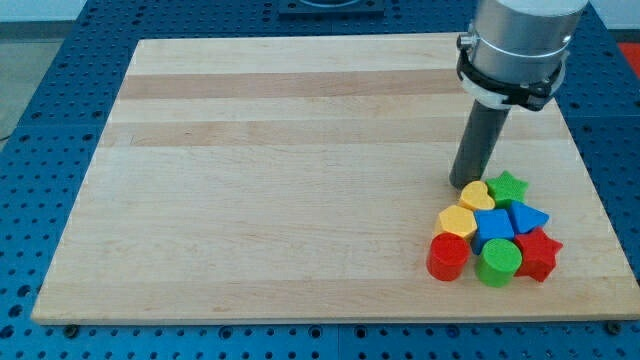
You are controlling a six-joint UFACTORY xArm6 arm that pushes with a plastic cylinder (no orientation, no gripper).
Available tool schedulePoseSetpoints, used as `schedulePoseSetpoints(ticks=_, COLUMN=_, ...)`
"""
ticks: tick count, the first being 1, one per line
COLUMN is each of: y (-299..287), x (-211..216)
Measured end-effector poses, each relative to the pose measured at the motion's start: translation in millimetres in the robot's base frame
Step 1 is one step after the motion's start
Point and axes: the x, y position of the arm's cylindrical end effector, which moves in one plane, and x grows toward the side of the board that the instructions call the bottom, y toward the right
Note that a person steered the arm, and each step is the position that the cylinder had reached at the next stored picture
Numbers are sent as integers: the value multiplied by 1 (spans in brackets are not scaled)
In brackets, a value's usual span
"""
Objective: Separate the green star from the group of blocks
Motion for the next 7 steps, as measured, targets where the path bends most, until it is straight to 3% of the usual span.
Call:
schedulePoseSetpoints(ticks=2, y=37, x=-32)
schedulePoseSetpoints(ticks=3, y=102, x=-27)
schedulePoseSetpoints(ticks=4, y=138, x=8)
schedulePoseSetpoints(ticks=5, y=133, x=53)
schedulePoseSetpoints(ticks=7, y=67, x=55)
